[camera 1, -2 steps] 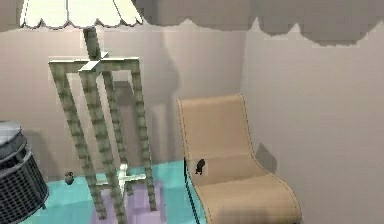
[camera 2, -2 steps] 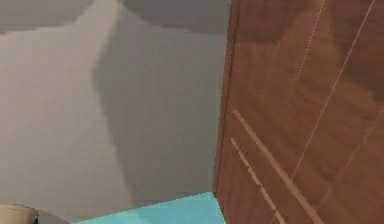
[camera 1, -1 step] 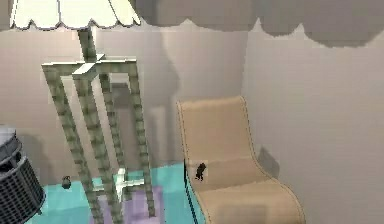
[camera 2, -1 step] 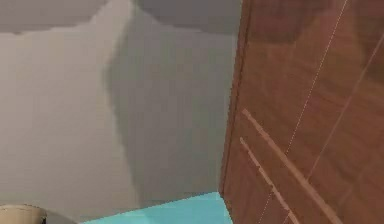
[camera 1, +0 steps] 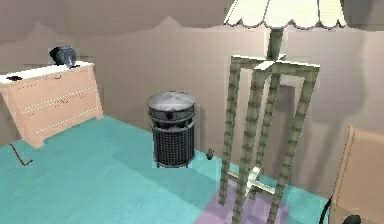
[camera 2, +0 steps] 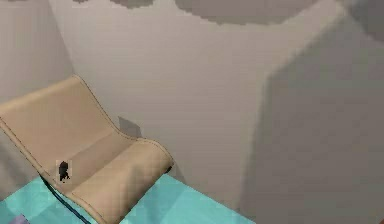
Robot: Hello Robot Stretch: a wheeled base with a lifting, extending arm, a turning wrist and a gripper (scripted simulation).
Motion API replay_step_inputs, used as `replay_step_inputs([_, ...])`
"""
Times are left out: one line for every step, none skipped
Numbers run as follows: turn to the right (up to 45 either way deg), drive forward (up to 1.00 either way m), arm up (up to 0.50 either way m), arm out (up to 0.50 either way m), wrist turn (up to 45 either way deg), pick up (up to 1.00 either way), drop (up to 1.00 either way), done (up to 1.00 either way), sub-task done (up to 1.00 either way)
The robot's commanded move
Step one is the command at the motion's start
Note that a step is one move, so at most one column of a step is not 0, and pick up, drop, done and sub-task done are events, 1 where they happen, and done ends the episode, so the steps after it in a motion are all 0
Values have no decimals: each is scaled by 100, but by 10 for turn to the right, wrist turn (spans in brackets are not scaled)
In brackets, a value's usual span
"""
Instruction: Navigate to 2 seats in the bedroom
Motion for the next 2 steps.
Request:
replay_step_inputs([0, 25, 0, 0, 0, 0, 0, 0, 0])
replay_step_inputs([-450, 0, 0, 0, 0, 0, 0, 0, 0])
